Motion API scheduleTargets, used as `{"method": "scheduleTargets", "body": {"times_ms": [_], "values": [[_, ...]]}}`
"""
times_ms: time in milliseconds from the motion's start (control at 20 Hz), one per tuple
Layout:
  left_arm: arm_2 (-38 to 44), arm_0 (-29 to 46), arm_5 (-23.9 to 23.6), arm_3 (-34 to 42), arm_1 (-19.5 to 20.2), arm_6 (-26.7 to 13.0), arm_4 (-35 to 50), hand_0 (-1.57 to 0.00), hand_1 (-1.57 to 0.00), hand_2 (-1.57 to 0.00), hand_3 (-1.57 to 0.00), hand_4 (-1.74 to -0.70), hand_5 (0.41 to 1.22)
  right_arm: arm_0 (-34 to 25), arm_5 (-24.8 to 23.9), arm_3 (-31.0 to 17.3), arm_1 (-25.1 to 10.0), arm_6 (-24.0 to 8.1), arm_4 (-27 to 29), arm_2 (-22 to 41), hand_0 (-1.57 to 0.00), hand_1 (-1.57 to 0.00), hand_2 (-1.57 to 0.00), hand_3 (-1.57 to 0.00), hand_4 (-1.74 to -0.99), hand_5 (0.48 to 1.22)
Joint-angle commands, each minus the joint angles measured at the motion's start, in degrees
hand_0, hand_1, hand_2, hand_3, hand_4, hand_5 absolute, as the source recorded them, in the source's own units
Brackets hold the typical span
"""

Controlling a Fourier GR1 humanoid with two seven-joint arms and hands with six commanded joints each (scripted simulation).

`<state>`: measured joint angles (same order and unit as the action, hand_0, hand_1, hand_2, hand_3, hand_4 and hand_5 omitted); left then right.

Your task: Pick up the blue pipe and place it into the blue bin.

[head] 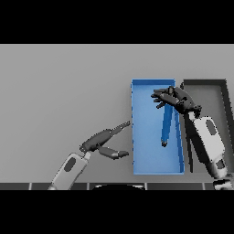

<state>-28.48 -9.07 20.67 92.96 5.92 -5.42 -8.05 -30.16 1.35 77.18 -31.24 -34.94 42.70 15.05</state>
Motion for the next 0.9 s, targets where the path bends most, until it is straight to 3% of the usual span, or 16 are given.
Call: {"method": "scheduleTargets", "body": {"times_ms": [0,50,100,200,300,350,400,600,850], "values": [[-0.1,0.0,0.1,0.3,0.2,-0.2,-0.1,0.0,0.0,0.0,0.0,-0.89,0.457,0.0,-1.1,-1.1,-1.0,0.1,0.8,2.5,-1.57,-1.57,-1.57,-1.33,-1.599,1.11],[0.0,-0.1,0.0,1.1,-0.1,-0.6,0.3,0.0,0.0,0.0,0.0,-0.89,0.455,-0.9,-3.0,-2.0,-2.1,0.5,2.3,4.7,-1.56,-1.46,-1.39,-1.12,-1.547,1.133],[-0.2,-0.3,0.2,0.8,-0.1,-0.5,0.2,0.0,0.0,0.0,0.0,-0.89,0.453,-0.8,-4.7,-1.8,-2.9,0.7,3.8,6.1,-1.31,-1.17,-1.11,-0.9,-1.503,1.15],[0.0,-0.8,0.2,0.4,0.2,-0.8,0.0,0.0,0.0,0.0,0.0,-0.89,0.453,-2.7,-7.7,-4.0,-4.0,0.8,6.8,10.4,-0.84,-0.75,-0.71,-0.57,-1.392,1.176],[-0.1,-0.6,0.0,0.0,-0.2,-1.2,0.0,0.0,0.0,0.0,0.0,-0.89,0.453,-3.8,-6.4,-4.5,-6.4,0.8,9.5,14.7,-0.53,-0.48,-0.46,-0.37,-1.285,1.141],[0.2,-0.5,0.0,0.5,0.1,-1.4,0.3,0.0,0.0,0.0,0.0,-0.89,0.453,-4.4,-6.1,-4.2,-7.1,1.5,9.3,16.6,-0.43,-0.38,-0.36,-0.29,-1.242,1.081],[0.3,-0.6,0.2,0.3,0.2,-1.5,0.4,0.0,0.0,0.0,0.0,-0.89,0.452,-5.3,-5.6,-4.7,-7.9,0.1,9.0,18.6,-0.34,-0.31,-0.29,-0.23,-1.208,1.028],[-0.2,-0.2,0.2,0.3,0.1,-0.2,0.1,0.0,0.0,0.0,0.0,-0.9,0.45,-6.3,-2.2,-6.9,-9.2,0.3,4.5,24.3,-0.14,-0.12,-0.12,-0.1,-1.131,0.857],[-0.3,0.0,0.2,0.1,-0.3,-0.4,0.3,0.0,0.0,0.0,0.0,-0.91,0.458,-7.5,-2.2,-9.7,-8.7,1.0,0.1,26.2,-0.04,-0.04,-0.04,-0.03,-1.124,0.717]]}}
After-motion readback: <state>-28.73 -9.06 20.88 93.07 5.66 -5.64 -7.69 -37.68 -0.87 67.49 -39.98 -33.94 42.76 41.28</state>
